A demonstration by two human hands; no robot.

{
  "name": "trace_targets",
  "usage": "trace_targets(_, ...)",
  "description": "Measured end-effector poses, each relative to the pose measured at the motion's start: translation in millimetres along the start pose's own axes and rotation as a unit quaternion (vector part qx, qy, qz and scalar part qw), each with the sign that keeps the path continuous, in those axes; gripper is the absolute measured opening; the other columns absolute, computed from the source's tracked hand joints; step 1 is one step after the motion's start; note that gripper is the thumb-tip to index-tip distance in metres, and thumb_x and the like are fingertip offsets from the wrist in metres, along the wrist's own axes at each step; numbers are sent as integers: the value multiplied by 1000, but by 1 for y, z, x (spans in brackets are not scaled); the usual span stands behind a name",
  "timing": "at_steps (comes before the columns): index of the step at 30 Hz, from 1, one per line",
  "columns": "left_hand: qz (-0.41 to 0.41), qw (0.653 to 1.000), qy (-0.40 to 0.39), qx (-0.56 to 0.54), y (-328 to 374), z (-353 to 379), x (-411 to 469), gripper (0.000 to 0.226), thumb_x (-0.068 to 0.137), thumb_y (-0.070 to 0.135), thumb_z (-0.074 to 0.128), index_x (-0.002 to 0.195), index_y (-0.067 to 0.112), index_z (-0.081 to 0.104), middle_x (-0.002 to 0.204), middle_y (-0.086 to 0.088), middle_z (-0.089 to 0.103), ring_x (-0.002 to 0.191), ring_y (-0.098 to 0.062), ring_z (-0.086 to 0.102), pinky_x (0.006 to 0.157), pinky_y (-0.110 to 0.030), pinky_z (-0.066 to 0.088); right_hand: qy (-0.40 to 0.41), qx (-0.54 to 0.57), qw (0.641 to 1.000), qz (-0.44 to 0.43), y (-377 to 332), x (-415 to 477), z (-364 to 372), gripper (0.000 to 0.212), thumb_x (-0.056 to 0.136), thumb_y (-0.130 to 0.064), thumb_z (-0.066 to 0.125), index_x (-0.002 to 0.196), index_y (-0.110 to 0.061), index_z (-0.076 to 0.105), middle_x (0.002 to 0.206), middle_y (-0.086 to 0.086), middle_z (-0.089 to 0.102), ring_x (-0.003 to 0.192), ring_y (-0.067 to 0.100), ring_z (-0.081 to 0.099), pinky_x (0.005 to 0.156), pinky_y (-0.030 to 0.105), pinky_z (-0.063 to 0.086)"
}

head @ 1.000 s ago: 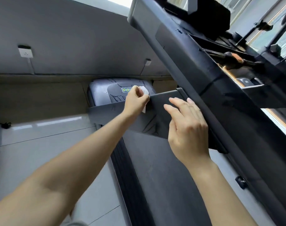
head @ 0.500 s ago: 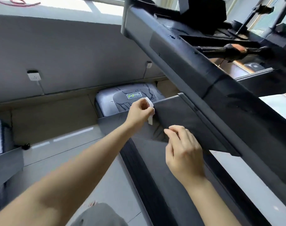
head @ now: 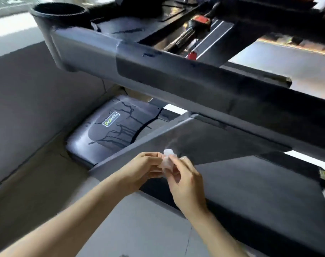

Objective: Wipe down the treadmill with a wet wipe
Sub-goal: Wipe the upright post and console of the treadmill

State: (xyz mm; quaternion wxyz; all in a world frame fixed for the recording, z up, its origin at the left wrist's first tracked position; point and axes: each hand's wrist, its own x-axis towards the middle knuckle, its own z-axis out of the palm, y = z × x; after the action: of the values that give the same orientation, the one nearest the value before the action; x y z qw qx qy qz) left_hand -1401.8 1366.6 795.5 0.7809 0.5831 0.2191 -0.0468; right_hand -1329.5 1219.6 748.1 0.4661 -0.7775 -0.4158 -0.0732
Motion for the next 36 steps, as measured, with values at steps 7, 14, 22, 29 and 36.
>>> trace_targets(7,117,925,97,349,42,-40,13,6,87,18,75,81,19,74,78,0,75,76,-14,70,70,-30,51,238,-40,960,144,-6,-15,-28,11,96,-8,65,91,-5,74,75,-1,48,61,21,48,54,37,40)
trace_targets(14,139,901,29,409,59,-68,45,19,83,22,82,83,16,65,75,3,70,69,-13,64,68,-29,49,386,89,900,181,-9,9,-53,3,100,-3,59,99,-6,59,87,12,72,84,28,70,73,46,57)
trace_targets(22,81,913,-92,388,80,-86,63,22,74,27,77,77,8,69,74,-15,68,73,-21,64,74,-27,49,452,61,864,214,-12,15,10,7,101,-13,64,99,-6,65,87,6,71,81,22,71,71,38,58)
trace_targets(29,96,883,-197,415,87,-98,89,47,80,41,86,73,1,62,67,-10,68,62,-19,55,64,-28,39,394,122,850,329,-12,12,137,11,99,-23,65,92,-27,58,78,-6,71,74,17,70,68,43,57)
trace_targets(36,151,863,-236,421,81,-101,95,31,95,15,72,74,-2,57,63,-13,63,49,-6,50,54,-11,35,677,69,694,235,-21,50,32,13,95,-3,69,99,7,61,81,24,70,70,26,70,69,25,56)
